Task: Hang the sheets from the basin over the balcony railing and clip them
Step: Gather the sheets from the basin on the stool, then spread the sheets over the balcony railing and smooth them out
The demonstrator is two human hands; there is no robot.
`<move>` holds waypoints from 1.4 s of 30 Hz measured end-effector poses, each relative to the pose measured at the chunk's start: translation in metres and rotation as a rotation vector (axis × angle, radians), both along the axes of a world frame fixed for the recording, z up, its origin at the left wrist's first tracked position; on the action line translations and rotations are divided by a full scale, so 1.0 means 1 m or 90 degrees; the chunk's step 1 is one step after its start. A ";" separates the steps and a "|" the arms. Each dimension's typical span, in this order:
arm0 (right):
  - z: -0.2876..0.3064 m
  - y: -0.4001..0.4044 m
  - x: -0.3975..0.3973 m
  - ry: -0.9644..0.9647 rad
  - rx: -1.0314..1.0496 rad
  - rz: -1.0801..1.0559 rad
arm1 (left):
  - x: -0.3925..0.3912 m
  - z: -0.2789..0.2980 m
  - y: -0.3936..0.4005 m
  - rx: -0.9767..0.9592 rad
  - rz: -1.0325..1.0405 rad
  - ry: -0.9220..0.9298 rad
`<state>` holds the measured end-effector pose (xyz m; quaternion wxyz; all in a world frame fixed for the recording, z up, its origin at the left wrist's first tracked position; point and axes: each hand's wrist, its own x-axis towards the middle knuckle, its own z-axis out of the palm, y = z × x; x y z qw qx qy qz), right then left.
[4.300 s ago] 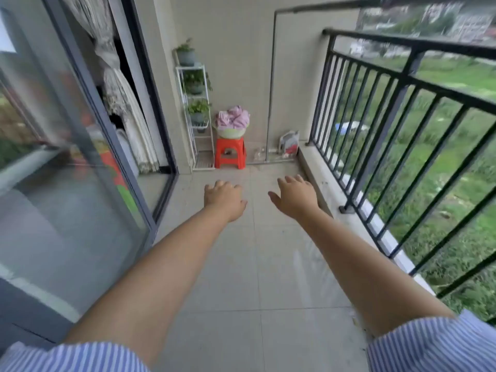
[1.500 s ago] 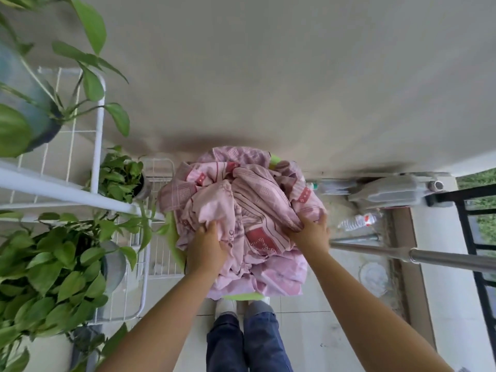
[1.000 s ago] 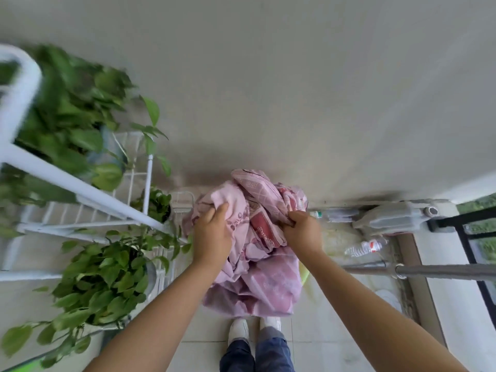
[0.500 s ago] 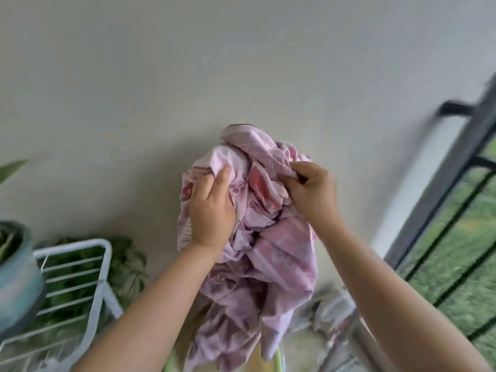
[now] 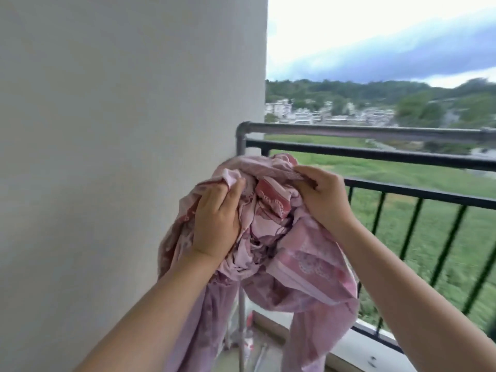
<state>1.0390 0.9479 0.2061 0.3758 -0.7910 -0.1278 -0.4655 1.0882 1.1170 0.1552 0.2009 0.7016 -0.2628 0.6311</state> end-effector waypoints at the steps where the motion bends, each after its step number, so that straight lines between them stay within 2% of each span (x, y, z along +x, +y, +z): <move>1: -0.007 -0.012 -0.006 0.021 -0.002 -0.006 | -0.003 -0.010 -0.008 0.014 -0.009 0.001; 3: -0.028 -0.032 -0.013 0.076 -0.007 -0.009 | -0.010 -0.037 -0.020 0.038 -0.016 0.024; 7: -0.085 -0.050 -0.021 0.209 0.033 -0.014 | -0.039 -0.098 -0.022 0.130 -0.066 0.224; 9: -0.114 -0.051 -0.024 0.268 0.039 -0.015 | -0.052 -0.121 -0.017 0.180 -0.133 0.439; 11: -0.141 -0.051 -0.028 0.321 0.032 -0.008 | -0.056 -0.138 -0.011 0.203 -0.190 0.728; 13: -0.161 -0.050 -0.032 0.370 0.028 -0.005 | -0.050 -0.160 -0.004 0.158 -0.212 0.935; 15: -0.171 -0.045 -0.034 0.410 0.040 0.004 | -0.044 -0.181 0.005 0.072 -0.134 1.011; 17: -0.174 -0.040 -0.034 0.428 0.064 0.016 | -0.044 -0.204 0.007 0.163 -0.055 1.049; 19: -0.170 -0.032 -0.031 0.430 0.095 0.041 | -0.047 -0.220 0.005 0.221 -0.078 1.104; 23: -0.154 -0.019 -0.022 0.425 0.178 0.092 | -0.032 -0.223 0.025 -0.030 -0.045 1.081; 26: -0.150 -0.008 -0.013 0.407 0.204 0.100 | -0.020 -0.211 0.056 -0.138 -0.084 1.090; 28: -0.147 -0.001 -0.005 0.388 0.229 0.111 | -0.015 -0.193 0.077 -0.213 -0.074 1.044; 30: -0.148 0.004 0.005 0.387 0.227 0.110 | -0.008 -0.168 0.100 -0.268 -0.044 0.948; 33: -0.158 0.011 0.016 0.413 0.178 0.093 | -0.001 -0.121 0.129 -0.262 0.008 0.768; 36: -0.163 0.027 0.026 0.448 0.127 0.068 | -0.002 -0.075 0.143 -0.207 0.027 0.654; 42: -0.137 0.086 0.060 0.579 0.016 0.078 | 0.006 -0.008 0.157 -0.082 0.087 0.539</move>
